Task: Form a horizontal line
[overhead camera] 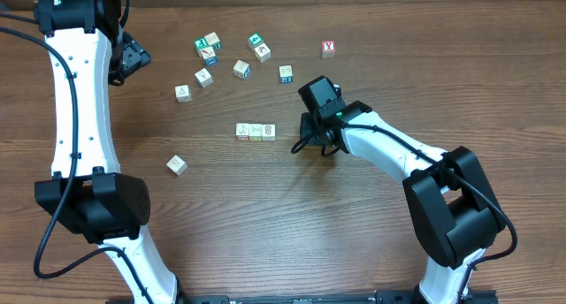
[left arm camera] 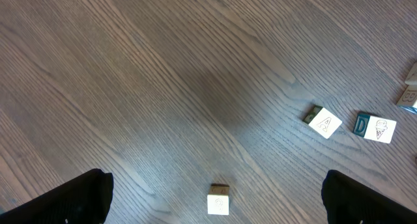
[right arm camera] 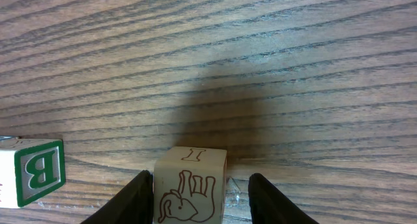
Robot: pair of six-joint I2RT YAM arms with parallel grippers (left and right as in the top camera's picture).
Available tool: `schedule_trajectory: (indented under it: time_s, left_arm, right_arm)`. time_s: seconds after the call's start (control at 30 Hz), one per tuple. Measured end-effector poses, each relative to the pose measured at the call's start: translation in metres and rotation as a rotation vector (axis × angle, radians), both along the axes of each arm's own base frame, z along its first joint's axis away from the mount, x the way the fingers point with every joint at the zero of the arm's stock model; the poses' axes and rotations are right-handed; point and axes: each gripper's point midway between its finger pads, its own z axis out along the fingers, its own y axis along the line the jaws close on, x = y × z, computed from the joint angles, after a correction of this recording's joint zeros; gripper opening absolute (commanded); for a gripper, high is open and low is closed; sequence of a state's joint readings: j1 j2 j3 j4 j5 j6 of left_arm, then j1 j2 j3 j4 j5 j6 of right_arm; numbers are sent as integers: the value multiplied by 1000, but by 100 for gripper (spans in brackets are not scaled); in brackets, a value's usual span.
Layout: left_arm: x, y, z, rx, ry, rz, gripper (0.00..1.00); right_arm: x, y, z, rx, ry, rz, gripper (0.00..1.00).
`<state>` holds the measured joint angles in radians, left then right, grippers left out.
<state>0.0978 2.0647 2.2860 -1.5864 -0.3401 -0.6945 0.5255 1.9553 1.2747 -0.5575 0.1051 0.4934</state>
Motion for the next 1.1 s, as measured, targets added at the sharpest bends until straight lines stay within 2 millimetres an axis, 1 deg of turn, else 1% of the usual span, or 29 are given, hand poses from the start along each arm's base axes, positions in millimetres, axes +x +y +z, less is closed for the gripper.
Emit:
schedule_trajectory:
  time_s: [0.67, 1.1]
  left_arm:
    - [0, 0, 0, 0, 0, 0, 100]
    - [0, 0, 0, 0, 0, 0, 100]
  right_arm:
    - [0, 0, 0, 1, -1, 0, 44]
    - [1, 0, 0, 2, -2, 0, 36]
